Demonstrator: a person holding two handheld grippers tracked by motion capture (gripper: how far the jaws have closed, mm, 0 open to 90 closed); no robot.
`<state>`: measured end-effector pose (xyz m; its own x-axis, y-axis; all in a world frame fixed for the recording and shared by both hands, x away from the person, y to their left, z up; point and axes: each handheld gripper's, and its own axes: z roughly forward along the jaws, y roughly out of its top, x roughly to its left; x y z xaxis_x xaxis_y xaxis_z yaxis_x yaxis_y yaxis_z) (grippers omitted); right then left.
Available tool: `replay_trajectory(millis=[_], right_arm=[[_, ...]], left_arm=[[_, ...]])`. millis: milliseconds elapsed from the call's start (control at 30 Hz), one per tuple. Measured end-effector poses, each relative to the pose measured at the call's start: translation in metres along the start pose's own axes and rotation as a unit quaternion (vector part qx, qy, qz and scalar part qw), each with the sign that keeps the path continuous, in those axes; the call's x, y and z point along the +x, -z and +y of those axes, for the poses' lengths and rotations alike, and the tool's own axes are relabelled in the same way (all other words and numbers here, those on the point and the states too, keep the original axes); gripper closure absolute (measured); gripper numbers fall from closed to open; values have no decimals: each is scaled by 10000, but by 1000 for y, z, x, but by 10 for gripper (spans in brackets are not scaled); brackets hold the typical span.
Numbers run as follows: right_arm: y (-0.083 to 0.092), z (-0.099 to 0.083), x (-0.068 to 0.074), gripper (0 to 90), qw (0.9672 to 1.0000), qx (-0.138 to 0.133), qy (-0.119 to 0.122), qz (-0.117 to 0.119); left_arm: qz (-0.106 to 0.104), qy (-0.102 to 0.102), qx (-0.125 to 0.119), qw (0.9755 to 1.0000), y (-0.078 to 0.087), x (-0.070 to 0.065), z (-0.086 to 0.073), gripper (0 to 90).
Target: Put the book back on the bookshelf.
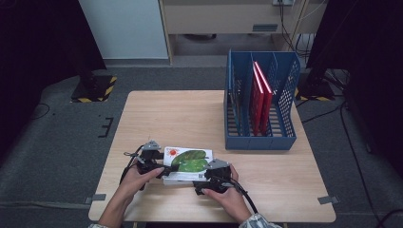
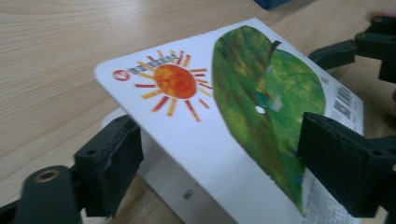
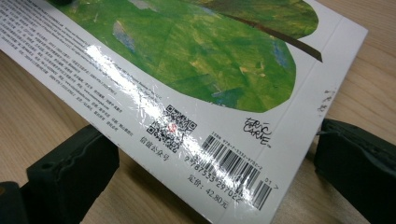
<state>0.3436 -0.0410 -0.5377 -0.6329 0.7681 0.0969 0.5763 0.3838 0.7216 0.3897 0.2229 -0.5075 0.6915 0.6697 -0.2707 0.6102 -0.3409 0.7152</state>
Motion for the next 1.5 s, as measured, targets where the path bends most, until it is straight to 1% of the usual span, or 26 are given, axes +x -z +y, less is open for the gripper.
replay_trajectory(millis=[67, 100, 133, 200, 267, 367, 500, 567, 733, 833, 900, 933, 1033, 1200, 1267, 1333, 1367, 1500], right_arm=[[0, 0, 0, 4, 10000, 3, 11, 1], [0, 0, 0, 4, 10000, 13, 27, 1], [0, 0, 0, 4, 10000, 11, 59, 1], [-1, 0, -1, 4, 10000, 12, 71, 5], [-1, 0, -1, 3, 10000, 17, 82, 7], [-1, 0, -1, 3, 9999, 42, 146, 1], [0, 0, -2, 10, 9996, 82, 283, 20], [1, -1, -3, 18, 9994, 96, 316, 42], [7, 0, -6, 67, 9992, 174, 309, 180], [10, 0, -9, 84, 9984, 262, 426, 279], [14, 2, -11, 113, 9978, 207, 476, 416], [17, 3, -12, 120, 9976, 181, 462, 485], [21, 5, -14, 124, 9970, 129, 512, 572], [25, 8, -19, 134, 9970, 16, 478, 616], [26, 9, -20, 134, 9972, -34, 468, 587], [27, 10, -23, 133, 9974, -21, 465, 558], [27, 9, -24, 132, 9977, -37, 425, 517], [25, 9, -29, 118, 9983, -76, 306, 484]], left_arm=[[-70, -58, 49, 9999, -1, -2, -1, 177], [-70, -58, 49, 9999, -1, -2, -1, 186], [-136, -77, 94, 9998, -1, -4, -1, 192], [-188, -34, 99, 9998, -1, -4, 0, 213], [-207, 22, 157, 9997, -1, -3, 0, 224], [-249, 16, 206, 9995, -2, -3, 0, 243], [-220, 5, 290, 9993, -3, -2, 0, 254], [-220, 12, 295, 9993, -4, -1, 0, 259], [-247, 20, 318, 9992, -4, 0, 0, 271], [-249, 19, 346, 9991, -4, 1, -1, 274], [-261, 8, 361, 9990, -5, 1, -1, 282], [-270, 15, 363, 9990, -5, 2, -1, 286], [-272, 5, 397, 9988, -5, 3, -1, 293], [-260, -39, 426, 9987, -6, 3, -2, 304], [-259, -73, 425, 9987, -6, 3, -2, 312], [-269, -83, 423, 9987, -6, 3, -2, 322], [-276, -84, 424, 9987, -6, 3, -2, 326], [-315, -79, 421, 9986, -6, 4, -2, 361]])
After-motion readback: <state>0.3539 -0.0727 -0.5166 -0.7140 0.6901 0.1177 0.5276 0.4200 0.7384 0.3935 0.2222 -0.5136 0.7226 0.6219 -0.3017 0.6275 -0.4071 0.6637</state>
